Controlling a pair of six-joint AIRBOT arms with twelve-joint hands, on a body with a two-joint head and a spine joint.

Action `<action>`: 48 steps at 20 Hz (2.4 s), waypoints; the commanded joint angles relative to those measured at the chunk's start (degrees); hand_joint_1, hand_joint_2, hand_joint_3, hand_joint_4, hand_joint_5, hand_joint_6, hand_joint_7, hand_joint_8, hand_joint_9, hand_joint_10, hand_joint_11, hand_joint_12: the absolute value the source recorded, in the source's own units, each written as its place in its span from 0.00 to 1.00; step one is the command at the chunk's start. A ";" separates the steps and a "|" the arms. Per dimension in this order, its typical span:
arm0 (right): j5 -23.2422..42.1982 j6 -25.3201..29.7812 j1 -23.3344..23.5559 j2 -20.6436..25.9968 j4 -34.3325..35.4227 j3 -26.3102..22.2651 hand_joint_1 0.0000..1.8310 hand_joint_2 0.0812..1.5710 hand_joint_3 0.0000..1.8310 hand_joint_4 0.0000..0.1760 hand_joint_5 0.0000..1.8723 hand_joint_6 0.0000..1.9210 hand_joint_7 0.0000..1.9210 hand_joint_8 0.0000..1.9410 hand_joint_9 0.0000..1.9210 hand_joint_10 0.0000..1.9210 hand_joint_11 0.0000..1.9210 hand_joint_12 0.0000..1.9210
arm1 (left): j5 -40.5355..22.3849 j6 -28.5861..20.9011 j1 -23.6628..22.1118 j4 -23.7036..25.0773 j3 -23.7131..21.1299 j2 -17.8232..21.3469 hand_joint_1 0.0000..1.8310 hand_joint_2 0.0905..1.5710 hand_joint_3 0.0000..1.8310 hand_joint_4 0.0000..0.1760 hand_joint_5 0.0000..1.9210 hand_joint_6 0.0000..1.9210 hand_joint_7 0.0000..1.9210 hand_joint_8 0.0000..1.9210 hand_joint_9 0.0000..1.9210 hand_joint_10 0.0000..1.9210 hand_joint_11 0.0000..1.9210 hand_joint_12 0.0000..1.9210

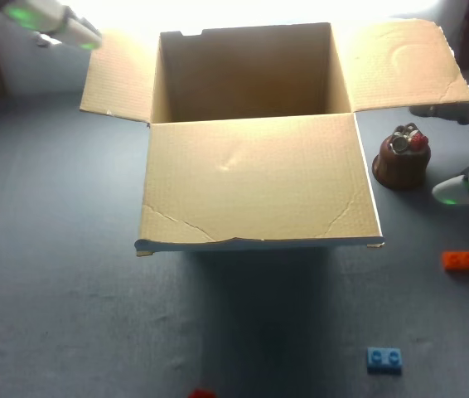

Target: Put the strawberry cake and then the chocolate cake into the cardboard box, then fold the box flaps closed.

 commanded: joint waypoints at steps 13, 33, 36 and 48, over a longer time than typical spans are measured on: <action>9.34 0.80 -0.17 -8.69 0.50 9.24 0.56 0.63 0.00 0.00 0.08 0.00 0.09 0.00 0.10 0.00 0.00 0.31 | 4.90 -52.13 -4.26 36.54 -5.60 10.85 0.37 0.65 0.00 0.20 0.10 0.00 0.17 0.00 0.25 0.01 0.05 0.61; 11.83 0.74 -1.77 -11.53 0.45 12.68 0.58 0.64 0.00 0.00 0.16 0.02 0.18 0.01 0.17 0.02 0.00 0.44 | 2.70 -67.33 -3.33 56.66 -16.95 20.14 0.34 0.66 0.00 0.21 0.11 0.00 0.20 0.00 0.26 0.00 0.03 0.66; 12.55 0.72 -1.89 -11.53 0.12 12.68 0.61 0.67 0.01 0.00 0.26 0.05 0.33 0.04 0.28 0.10 0.00 0.61 | -0.74 -71.80 -4.63 62.44 -17.12 20.36 0.33 0.66 0.00 0.19 0.12 0.00 0.20 0.00 0.26 0.00 0.03 0.65; 13.36 0.75 -1.40 -9.63 -0.10 11.36 0.64 0.76 0.00 0.00 0.42 0.64 0.42 0.71 0.27 0.70 0.10 0.90 | -6.45 -78.65 -3.86 59.95 -17.58 20.67 0.33 0.66 0.00 0.22 0.11 0.00 0.18 0.00 0.26 0.00 0.03 0.64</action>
